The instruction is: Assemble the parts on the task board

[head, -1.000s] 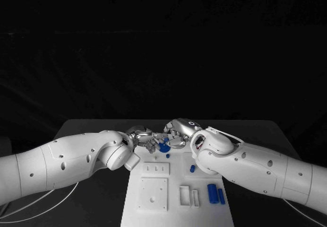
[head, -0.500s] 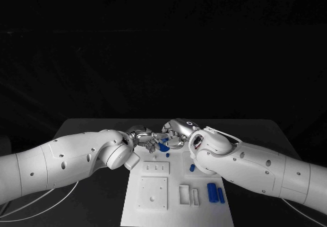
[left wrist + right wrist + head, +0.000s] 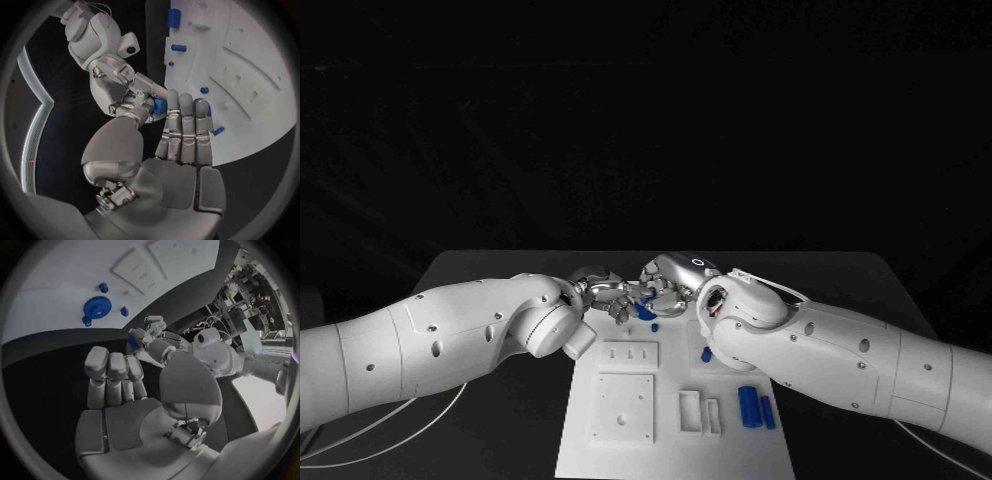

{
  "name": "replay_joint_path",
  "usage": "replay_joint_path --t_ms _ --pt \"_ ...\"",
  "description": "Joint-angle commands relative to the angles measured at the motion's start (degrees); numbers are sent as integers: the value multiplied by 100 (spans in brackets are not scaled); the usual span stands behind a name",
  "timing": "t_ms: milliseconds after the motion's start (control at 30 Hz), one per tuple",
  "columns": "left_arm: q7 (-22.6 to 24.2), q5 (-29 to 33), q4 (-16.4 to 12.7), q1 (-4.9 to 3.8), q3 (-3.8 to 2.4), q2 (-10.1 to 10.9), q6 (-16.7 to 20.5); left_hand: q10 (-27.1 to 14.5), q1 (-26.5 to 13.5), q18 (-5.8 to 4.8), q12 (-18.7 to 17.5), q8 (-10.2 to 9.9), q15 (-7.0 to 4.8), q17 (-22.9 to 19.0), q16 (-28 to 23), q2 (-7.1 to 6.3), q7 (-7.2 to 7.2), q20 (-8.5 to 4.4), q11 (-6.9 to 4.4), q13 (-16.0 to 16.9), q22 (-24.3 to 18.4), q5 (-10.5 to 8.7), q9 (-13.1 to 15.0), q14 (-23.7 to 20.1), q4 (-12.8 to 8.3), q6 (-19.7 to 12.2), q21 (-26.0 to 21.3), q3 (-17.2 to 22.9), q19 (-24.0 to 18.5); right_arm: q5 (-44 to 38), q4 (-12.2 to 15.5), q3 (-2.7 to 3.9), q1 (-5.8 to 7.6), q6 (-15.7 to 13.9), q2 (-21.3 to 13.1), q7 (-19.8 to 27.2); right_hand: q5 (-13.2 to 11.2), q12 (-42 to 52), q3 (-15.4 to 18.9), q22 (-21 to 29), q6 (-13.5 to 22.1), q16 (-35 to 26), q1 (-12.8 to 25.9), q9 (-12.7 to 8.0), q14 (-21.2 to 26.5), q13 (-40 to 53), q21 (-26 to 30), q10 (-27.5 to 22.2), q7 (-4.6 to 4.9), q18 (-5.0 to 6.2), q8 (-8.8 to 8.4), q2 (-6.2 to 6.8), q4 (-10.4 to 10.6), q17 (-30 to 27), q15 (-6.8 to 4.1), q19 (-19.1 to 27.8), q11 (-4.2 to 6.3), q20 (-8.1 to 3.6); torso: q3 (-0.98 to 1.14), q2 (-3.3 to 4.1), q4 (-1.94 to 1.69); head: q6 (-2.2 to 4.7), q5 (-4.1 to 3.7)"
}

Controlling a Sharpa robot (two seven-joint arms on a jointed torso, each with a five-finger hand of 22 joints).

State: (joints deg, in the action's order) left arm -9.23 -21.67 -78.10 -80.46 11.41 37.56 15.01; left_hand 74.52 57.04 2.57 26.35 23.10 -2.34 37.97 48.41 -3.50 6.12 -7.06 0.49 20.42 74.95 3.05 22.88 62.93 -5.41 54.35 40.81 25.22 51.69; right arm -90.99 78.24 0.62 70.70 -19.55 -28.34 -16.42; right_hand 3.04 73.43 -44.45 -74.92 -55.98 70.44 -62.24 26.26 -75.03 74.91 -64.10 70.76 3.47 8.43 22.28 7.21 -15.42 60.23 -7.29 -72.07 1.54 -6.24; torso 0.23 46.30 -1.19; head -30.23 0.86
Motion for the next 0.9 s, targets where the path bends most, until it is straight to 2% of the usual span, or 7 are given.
replay_joint_path --t_ms 33,167,367,400,433,533,900 --pt "50 -18 -11 -14 -13 -34 -106 -1 25 85 23 15 -19 -15 31 116 -7 -96 -49 10 82 -13 -12 -2 -106 55 36 -8 -37 -48 13 -16 -8 123 13 8 -19 24 -36 -51 -339 -20 30 214 -5 196 -6 27 126 657 28 -20 -10 1 -46 -26 7 -12 4 3 0 2 6" --pt "38 -18 -2 -14 -13 -41 -104 22 74 80 16 26 -25 -34 44 241 -24 -102 -63 8 74 16 -16 9 -234 119 42 11 -35 -48 6 -22 -8 128 10 2 -19 28 -40 -51 -339 -21 30 215 -5 199 -5 32 125 657 28 -19 -10 1 -46 -27 7 -11 2 0 -2 -7 8" --pt "39 -18 -3 -13 -13 -31 -92 71 136 59 -16 24 -29 -72 69 460 -44 -107 -77 -4 65 200 -34 20 -540 211 58 94 -33 -48 -5 -28 -8 153 2 -7 -18 33 -43 -50 -340 -21 31 216 -5 203 -5 39 125 657 28 -19 -10 1 -46 -28 7 -11 6 -1 4 -11 12" --pt "40 -18 -5 -13 -13 -25 -91 85 161 55 -26 27 -30 -81 74 484 -54 -109 -82 -9 61 151 -36 23 -591 238 61 159 -27 -48 -12 -29 -8 156 2 -8 -18 31 -44 -50 -340 -21 32 216 -5 202 -5 36 125 657 28 -19 -10 1 -46 -28 7 -11 6 -1 5 -12 11" --pt "39 -18 -8 -13 -13 -19 -89 101 200 53 -38 31 -33 -92 78 468 -63 -111 -88 -14 53 29 -38 28 -605 269 62 290 -16 -48 -19 -30 -8 155 3 -9 -18 28 -44 -50 -340 -22 32 216 -6 199 -5 32 125 657 28 -19 -10 1 -46 -28 7 -11 8 -1 5 -12 8" --pt "37 -18 -10 -12 -13 -6 -102 144 157 40 -70 27 -33 -117 96 425 -75 -114 -95 -27 45 10 -22 38 -583 337 72 509 0 -48 -35 -33 -8 149 0 -14 -18 30 -46 -50 -340 -22 32 217 -6 201 -4 36 125 657 27 -19 -10 1 -46 -28 7 -11 5 0 5 -10 4" --pt "1 -19 -6 -12 -13 -6 -184 335 -87 39 -53 83 -83 -104 231 292 -150 -155 -164 0 67 -19 86 123 -552 557 154 594 62 -37 -38 -34 -11 106 -16 -31 -17 36 -54 -49 -342 -23 35 219 -7 206 -3 43 125 657 27 -17 -10 0 -46 -29 8 -9 3 3 0 -14 2"
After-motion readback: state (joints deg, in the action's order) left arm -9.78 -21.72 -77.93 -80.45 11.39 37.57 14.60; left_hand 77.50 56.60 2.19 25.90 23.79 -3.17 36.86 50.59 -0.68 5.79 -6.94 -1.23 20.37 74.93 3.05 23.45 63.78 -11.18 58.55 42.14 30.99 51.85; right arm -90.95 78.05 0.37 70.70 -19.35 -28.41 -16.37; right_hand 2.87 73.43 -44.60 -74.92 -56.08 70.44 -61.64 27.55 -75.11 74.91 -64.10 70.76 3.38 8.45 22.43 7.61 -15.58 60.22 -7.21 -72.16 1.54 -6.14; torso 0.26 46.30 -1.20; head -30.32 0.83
